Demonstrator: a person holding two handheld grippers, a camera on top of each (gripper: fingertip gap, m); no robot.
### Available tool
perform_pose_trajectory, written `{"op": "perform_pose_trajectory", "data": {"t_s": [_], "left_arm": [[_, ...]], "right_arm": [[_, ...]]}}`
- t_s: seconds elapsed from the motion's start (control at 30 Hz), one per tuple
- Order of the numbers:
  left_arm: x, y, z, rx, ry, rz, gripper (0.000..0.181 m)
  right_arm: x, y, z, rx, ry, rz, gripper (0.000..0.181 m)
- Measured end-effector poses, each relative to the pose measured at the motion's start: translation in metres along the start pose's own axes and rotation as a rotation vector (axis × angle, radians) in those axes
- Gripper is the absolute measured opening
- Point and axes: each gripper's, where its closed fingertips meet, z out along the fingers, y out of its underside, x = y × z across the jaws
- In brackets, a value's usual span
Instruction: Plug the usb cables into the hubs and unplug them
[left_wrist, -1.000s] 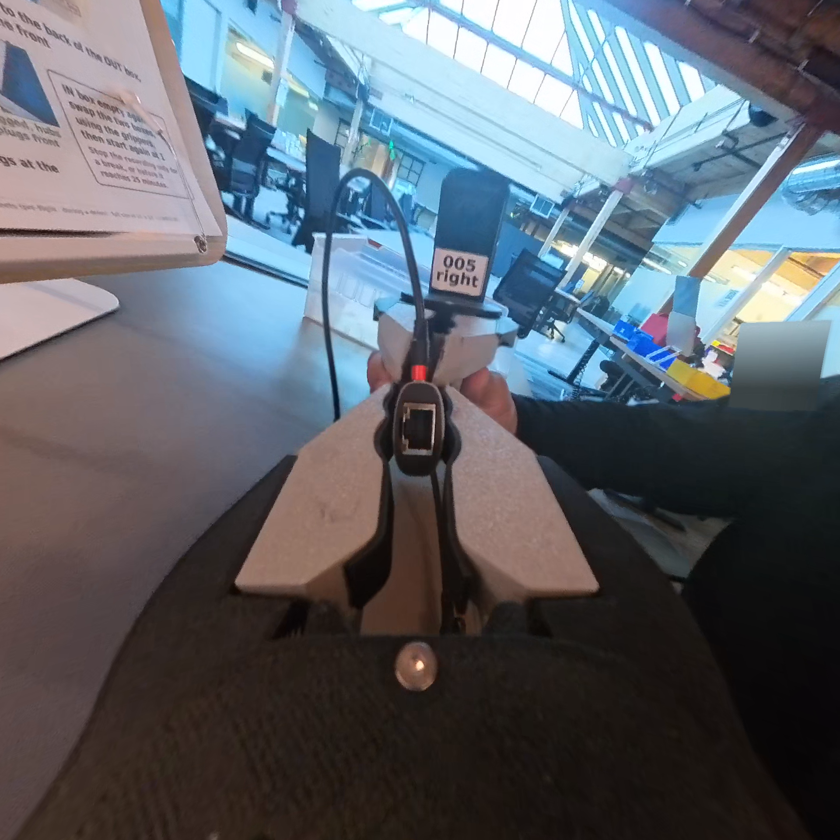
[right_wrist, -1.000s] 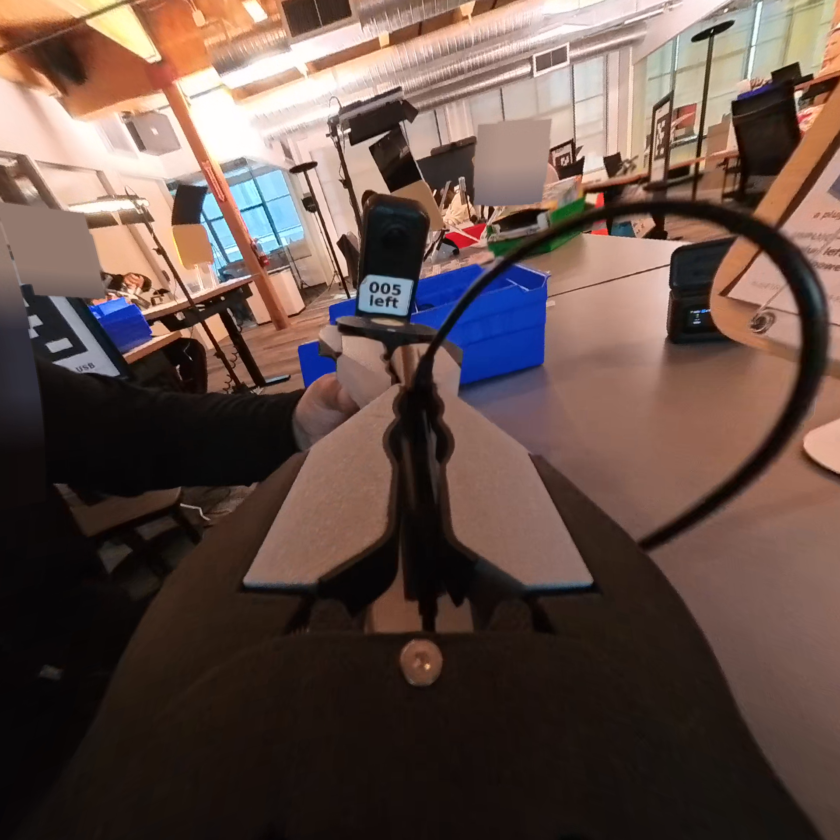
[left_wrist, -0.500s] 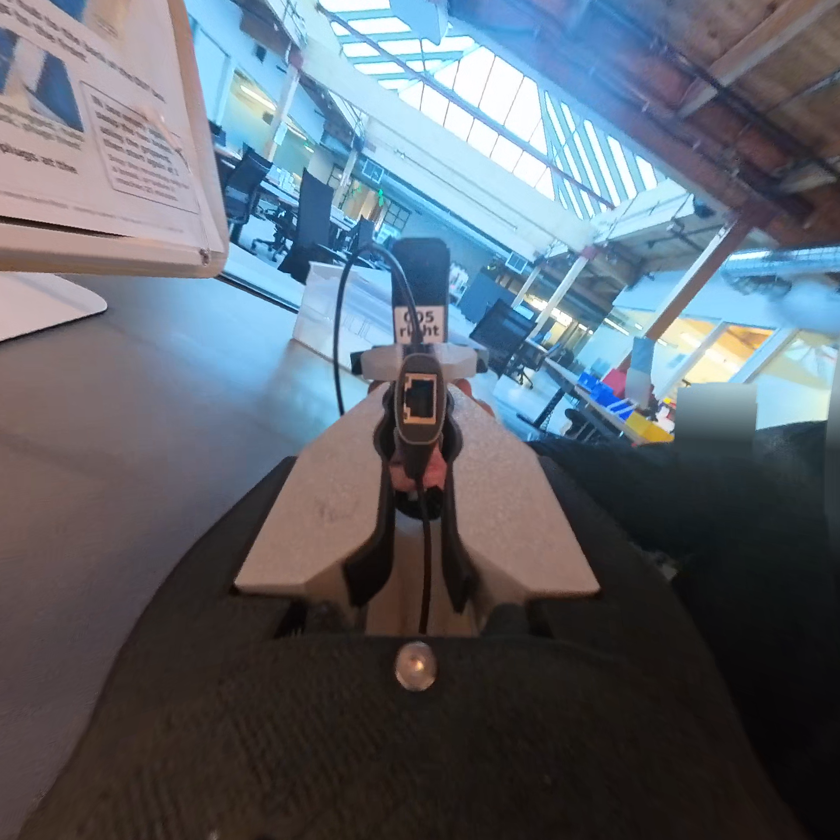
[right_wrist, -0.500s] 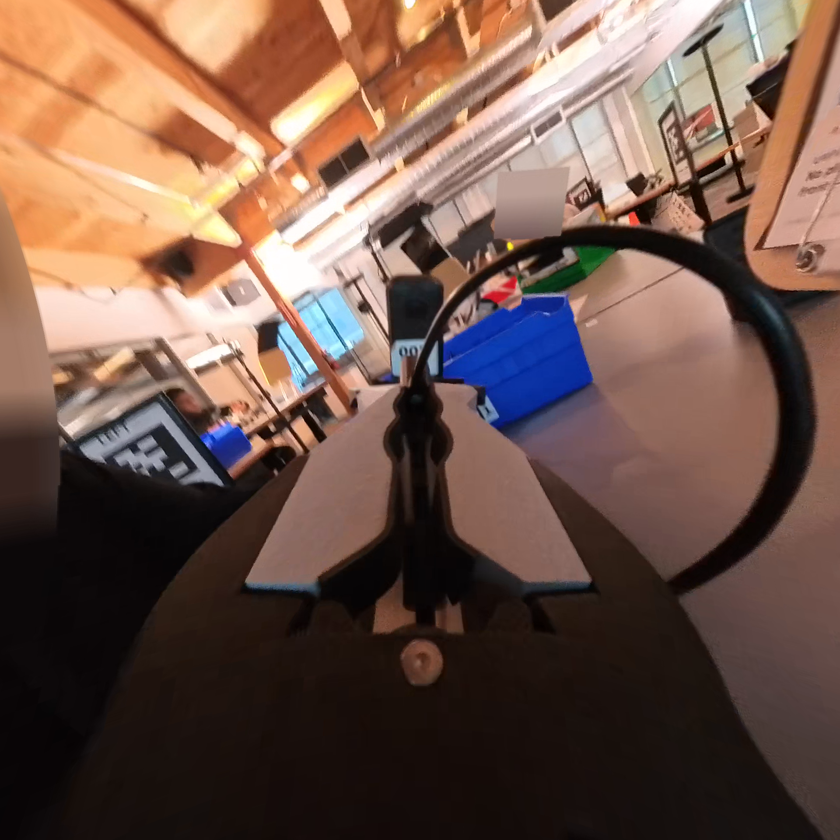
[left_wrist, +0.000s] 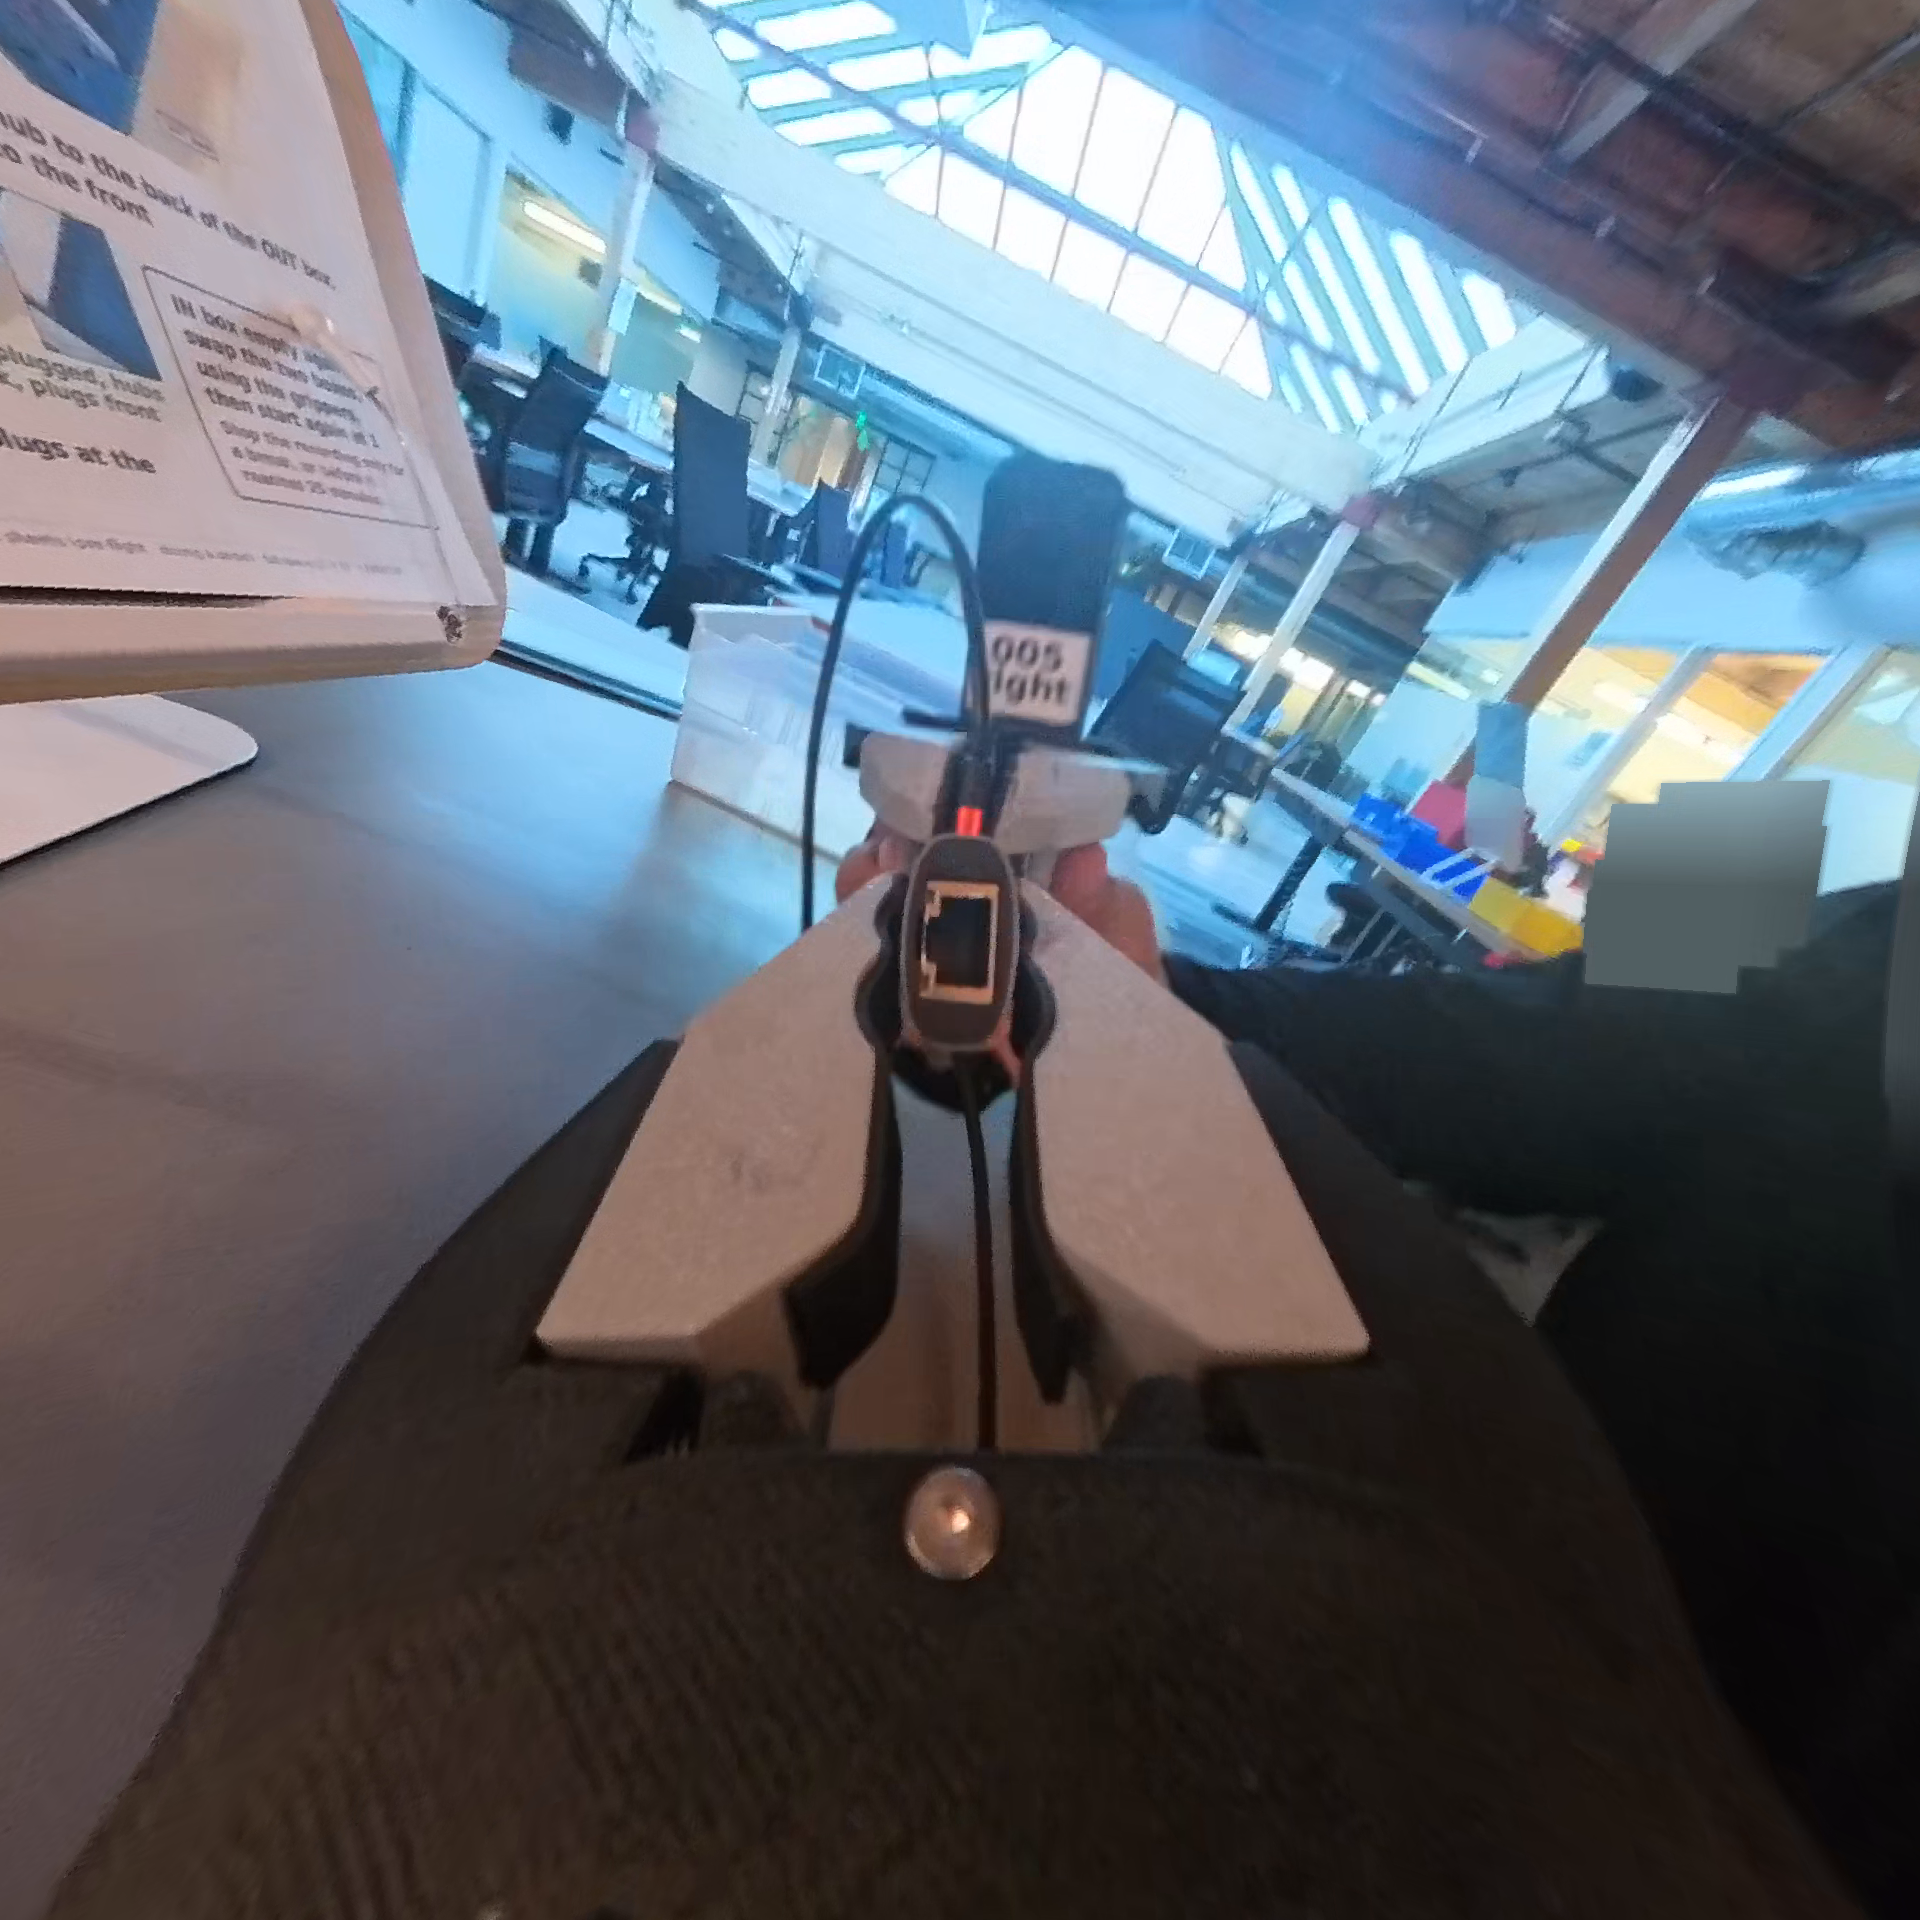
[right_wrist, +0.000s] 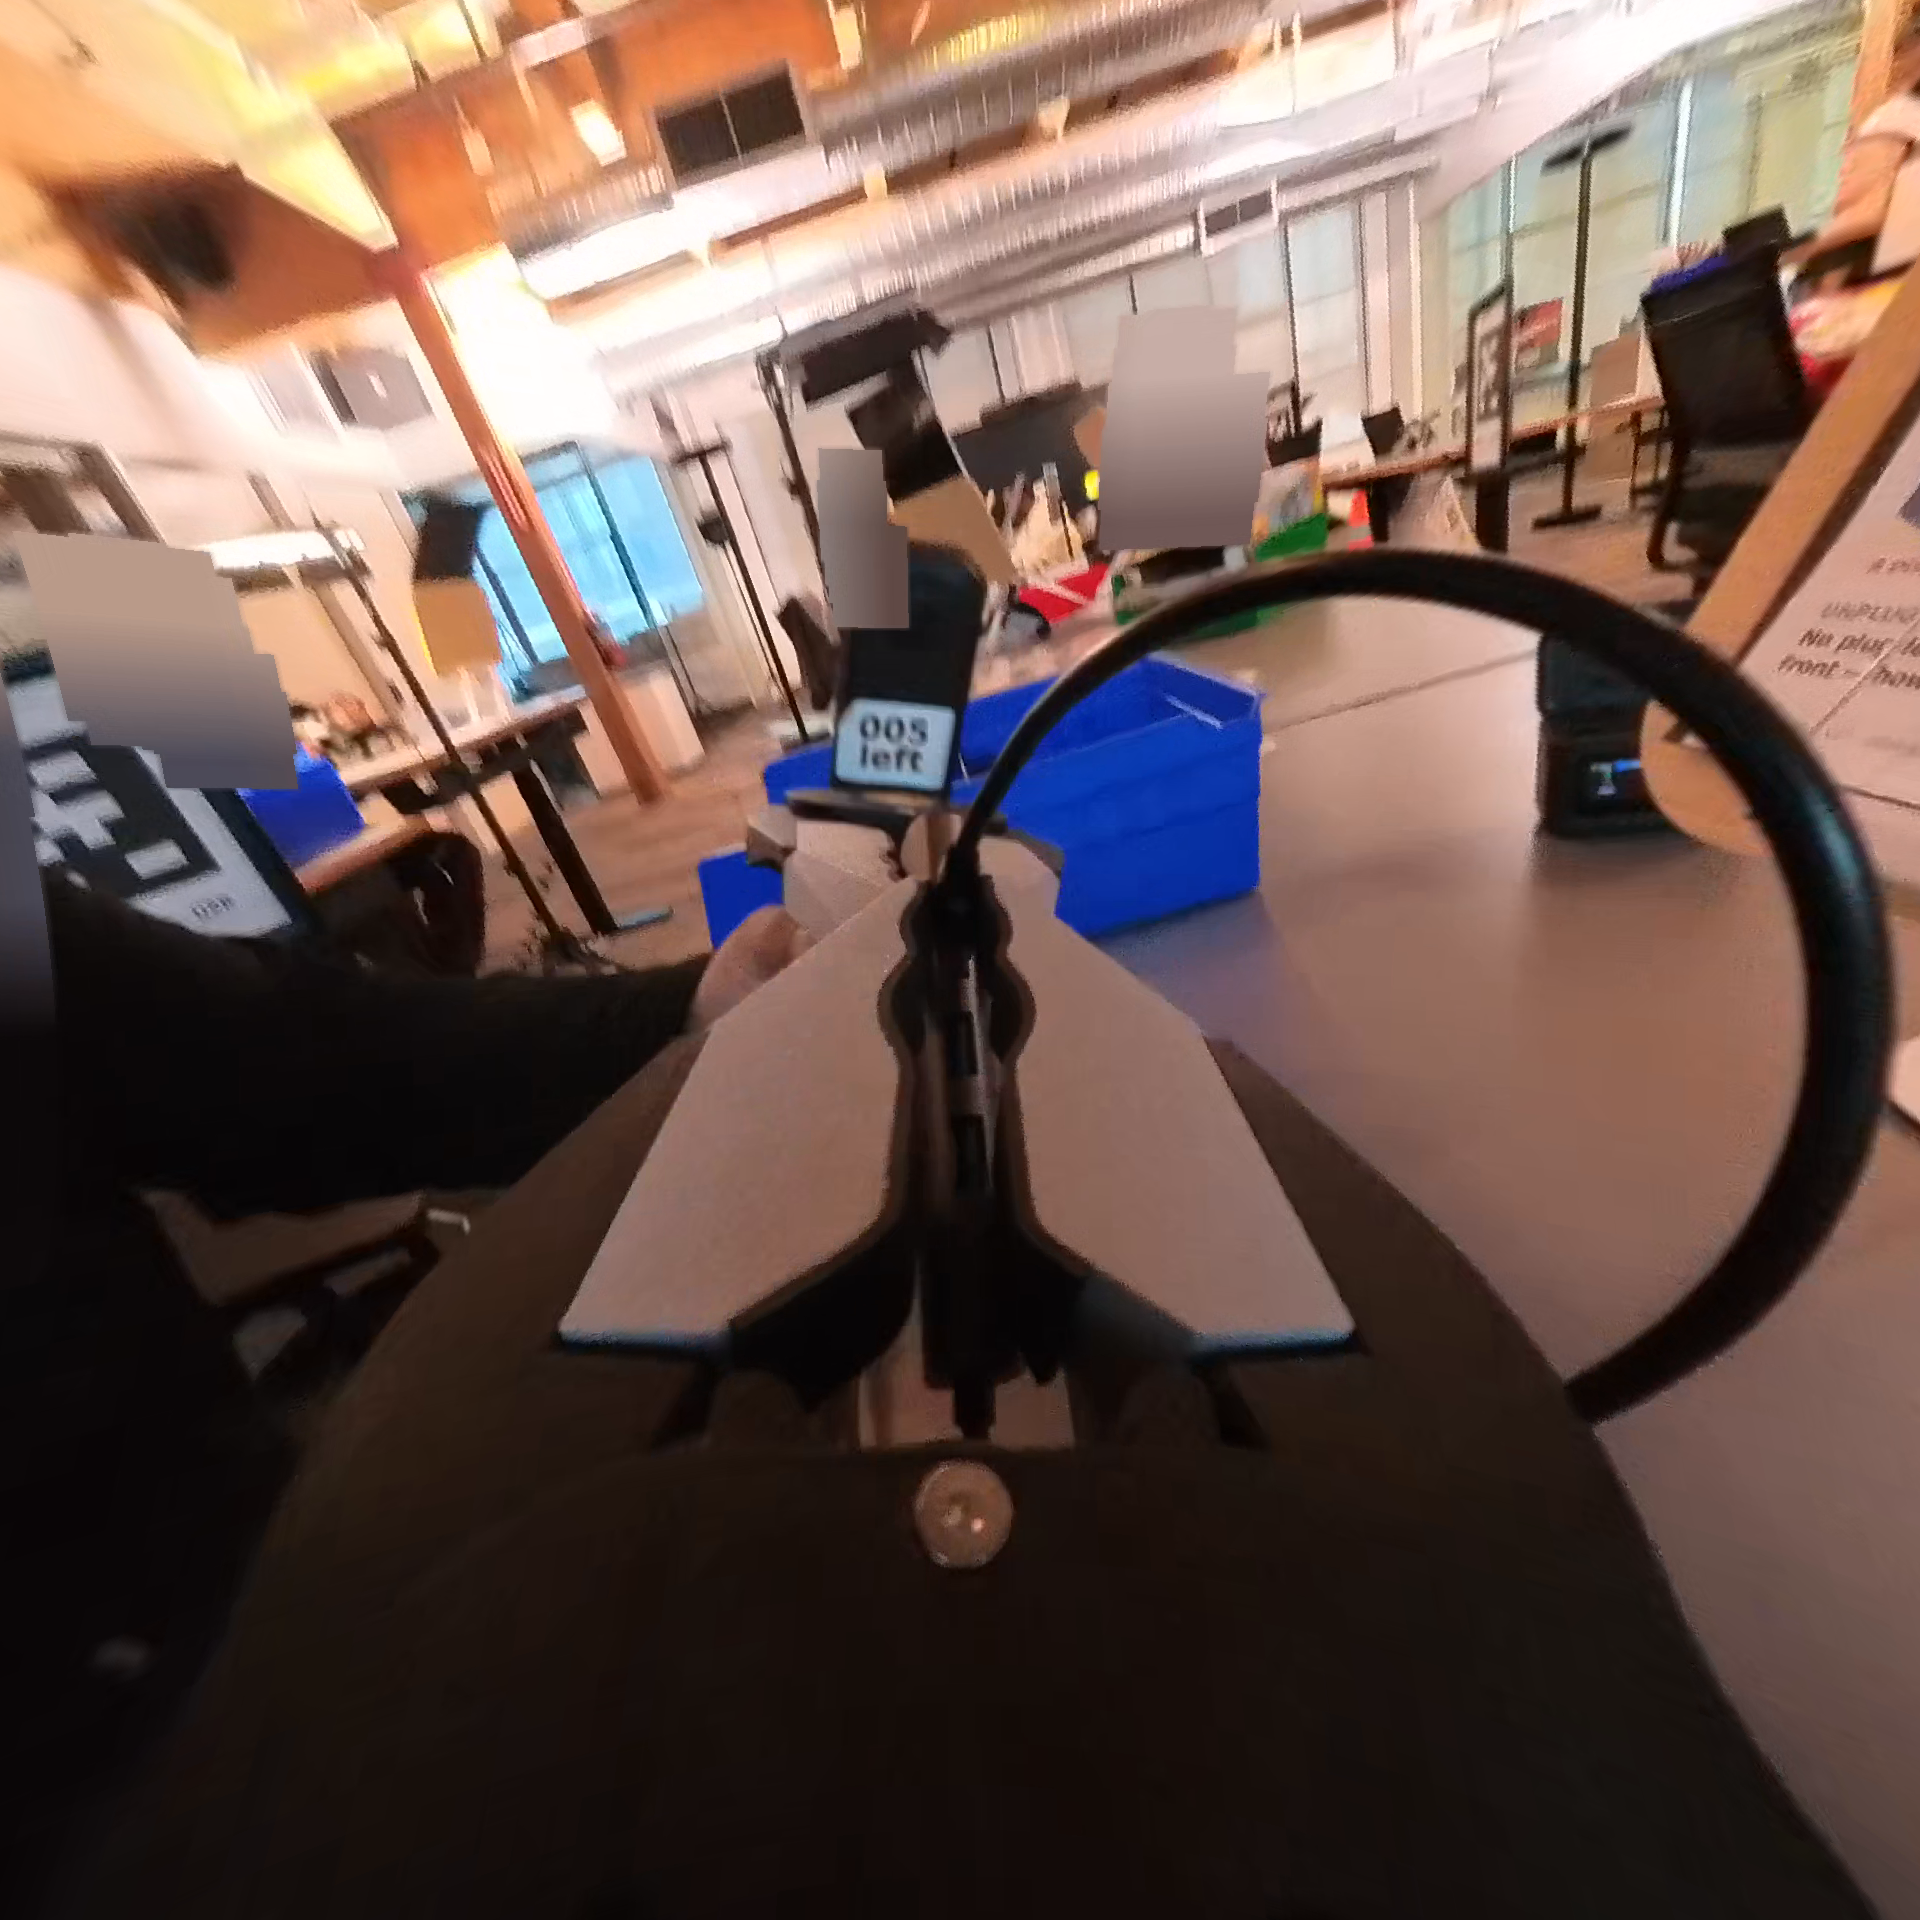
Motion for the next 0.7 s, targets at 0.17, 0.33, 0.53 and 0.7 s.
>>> {"op": "perform_pose_trajectory", "data": {"t_s": [0.17,0.33,0.53,0.7], "left_arm": [[-0.004,0.013,0.005,-0.076,-0.035,0.027,0.015],[0.000,0.015,-0.002,-0.087,-0.031,0.013,0.015],[0.007,-0.005,-0.006,0.025,0.026,-0.006,0.015],[0.002,0.015,0.003,-0.093,-0.043,0.073,0.015]], "right_arm": [[0.003,0.009,-0.006,-0.083,-0.026,0.055,0.004],[0.028,-0.064,-0.068,0.418,-0.089,0.296,0.001],[0.014,-0.025,-0.059,0.043,-0.012,0.108,0.004],[0.036,0.037,-0.038,-0.325,0.181,-0.059,0.004]]}}
